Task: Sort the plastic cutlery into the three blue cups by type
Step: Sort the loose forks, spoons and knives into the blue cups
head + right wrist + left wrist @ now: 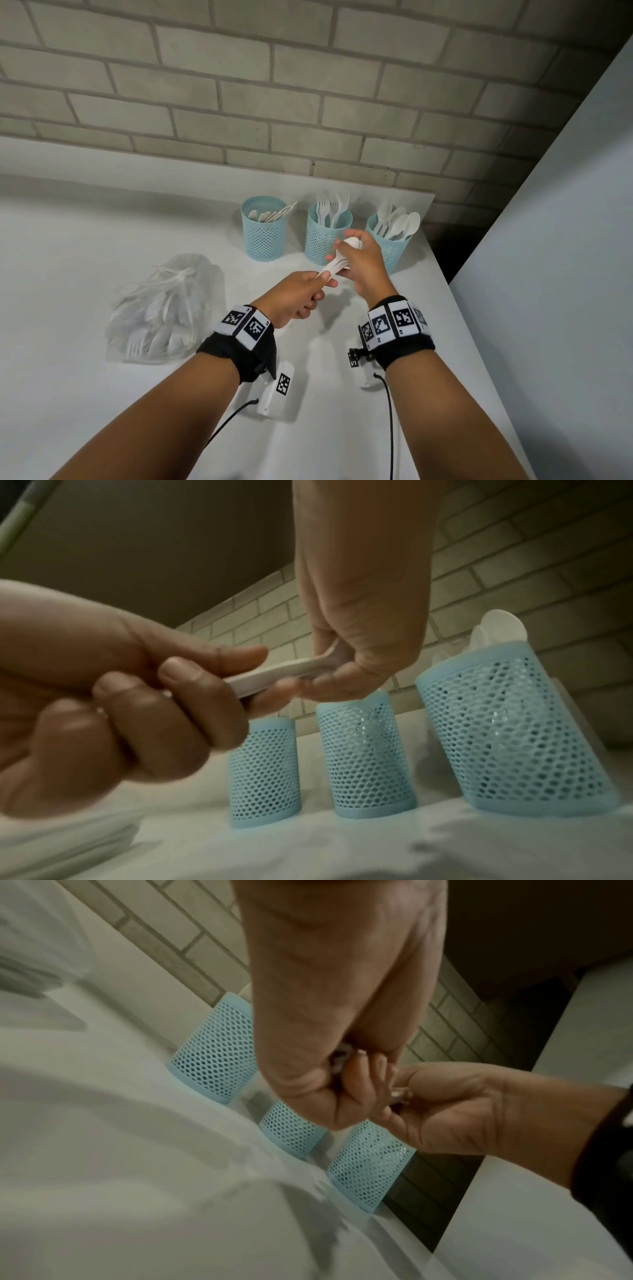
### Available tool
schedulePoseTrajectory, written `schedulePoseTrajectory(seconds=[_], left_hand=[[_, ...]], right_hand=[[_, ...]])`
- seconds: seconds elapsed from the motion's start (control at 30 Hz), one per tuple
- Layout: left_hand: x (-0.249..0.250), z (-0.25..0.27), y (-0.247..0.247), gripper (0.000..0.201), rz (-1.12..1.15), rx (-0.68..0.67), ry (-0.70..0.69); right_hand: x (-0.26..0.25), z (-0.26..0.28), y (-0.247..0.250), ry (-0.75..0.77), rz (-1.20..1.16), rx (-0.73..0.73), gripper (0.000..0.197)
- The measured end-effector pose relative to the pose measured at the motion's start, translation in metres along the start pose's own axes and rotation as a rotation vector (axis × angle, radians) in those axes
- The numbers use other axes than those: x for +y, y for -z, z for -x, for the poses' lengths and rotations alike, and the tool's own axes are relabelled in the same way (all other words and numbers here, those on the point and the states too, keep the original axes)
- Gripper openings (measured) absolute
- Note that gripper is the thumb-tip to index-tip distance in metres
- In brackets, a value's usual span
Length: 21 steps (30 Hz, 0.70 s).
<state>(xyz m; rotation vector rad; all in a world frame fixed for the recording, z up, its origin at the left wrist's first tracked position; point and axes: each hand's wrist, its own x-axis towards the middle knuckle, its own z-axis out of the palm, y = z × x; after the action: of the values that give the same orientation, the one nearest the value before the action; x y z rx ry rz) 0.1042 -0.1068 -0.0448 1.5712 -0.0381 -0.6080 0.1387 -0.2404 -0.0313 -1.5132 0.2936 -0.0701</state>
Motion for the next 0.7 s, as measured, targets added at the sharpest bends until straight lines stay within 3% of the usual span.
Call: schedulePoseTrajectory(seconds=[0.17,0.23,0.37,0.5,0.6,0.7], left_hand=[[0.001,-0.004,-0.004,0.044,-0.05,0.057,-0.028],[0.0,-0.006,-0.004,0.04,-0.053,0.071,-0.048],[0.007,-0.007,0.002,0.032,0.016,0.177,-0.104],[0.017,-0.01,0.011,0.027,0.057,0.295,-0.147],[0.02,-0.012,0.017,0.027,0.014,0.412,-0.195],[0.017,-0.012,0.022,0.028,-0.127,0.58,-0.263]], right_hand=[[-0.003,-0.002,0.007,-0.07,0.309,-0.134,0.005],[-0.014,-0.008,0.014,-0.061,0.334,-0.096,0.015],[-0.05,-0.026,0.04,0.175,0.162,0.257,0.018],[-0.078,-0.034,0.067,0.518,0.222,0.632,0.008],[-0.08,-0.04,0.074,0.649,0.44,0.723,0.021],[-0.066,-0.051,0.074,0.63,0.719,0.699,0.025]])
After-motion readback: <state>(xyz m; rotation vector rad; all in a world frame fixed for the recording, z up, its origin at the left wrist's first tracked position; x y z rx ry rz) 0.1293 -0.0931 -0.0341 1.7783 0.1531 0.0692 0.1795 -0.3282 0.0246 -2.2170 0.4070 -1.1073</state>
